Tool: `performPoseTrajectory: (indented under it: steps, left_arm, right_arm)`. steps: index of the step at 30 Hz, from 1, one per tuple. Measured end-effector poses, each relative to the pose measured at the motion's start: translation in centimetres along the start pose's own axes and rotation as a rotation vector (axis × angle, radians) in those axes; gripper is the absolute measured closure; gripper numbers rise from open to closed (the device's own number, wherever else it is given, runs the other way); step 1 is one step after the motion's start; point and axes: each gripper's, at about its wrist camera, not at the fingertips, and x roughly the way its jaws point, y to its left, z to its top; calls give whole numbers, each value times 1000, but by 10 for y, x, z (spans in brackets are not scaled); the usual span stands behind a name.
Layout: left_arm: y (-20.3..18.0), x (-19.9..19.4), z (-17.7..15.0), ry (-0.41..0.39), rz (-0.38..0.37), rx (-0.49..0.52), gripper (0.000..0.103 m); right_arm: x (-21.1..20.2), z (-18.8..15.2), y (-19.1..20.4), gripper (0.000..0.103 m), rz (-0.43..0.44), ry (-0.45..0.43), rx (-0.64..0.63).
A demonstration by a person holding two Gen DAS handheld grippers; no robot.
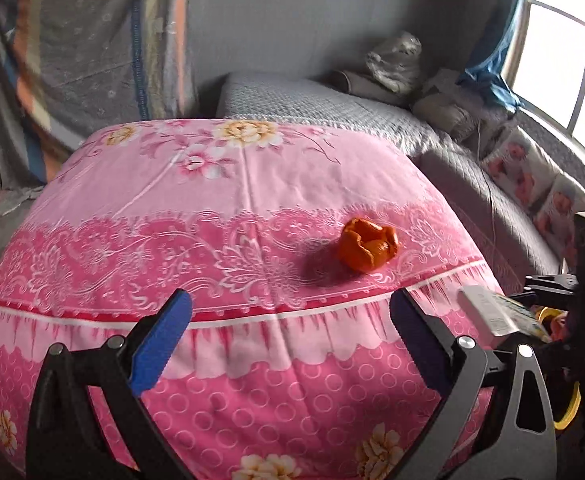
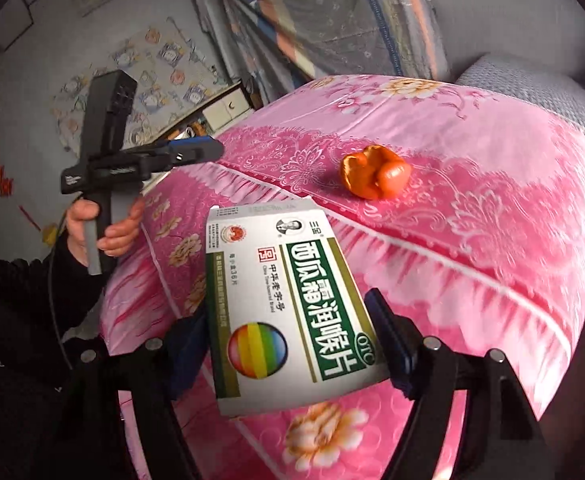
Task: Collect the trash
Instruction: 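Grasp the orange peel with the left tool while the right tool holds the box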
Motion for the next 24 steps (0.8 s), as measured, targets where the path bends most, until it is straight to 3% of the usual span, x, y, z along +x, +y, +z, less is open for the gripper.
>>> performPoseTrajectory:
  steps: [4, 9, 19, 21, 22, 24]
  left_arm:
    - [-34, 44, 14, 76, -30, 93, 9]
    - [-52, 93, 32, 136, -17, 115, 9]
    - [-69, 148, 47, 223, -19, 140, 9]
    - [-69, 156, 44, 241, -6, 135, 30]
    - [-68, 158, 42, 255, -20, 132, 48]
    - [-68, 152, 42, 228, -12, 147, 58]
  right_arm:
    - [-48, -42, 7, 33, 23, -145, 119]
    - [-84, -79, 19, 32, 42, -283, 219]
    - [-103, -122, 23, 32, 55, -365, 341]
    - [-105, -126, 24, 32, 56, -373, 352]
    - [-106, -126, 25, 32, 57, -375, 353]
    - [-108, -127, 26, 32, 52, -382, 353]
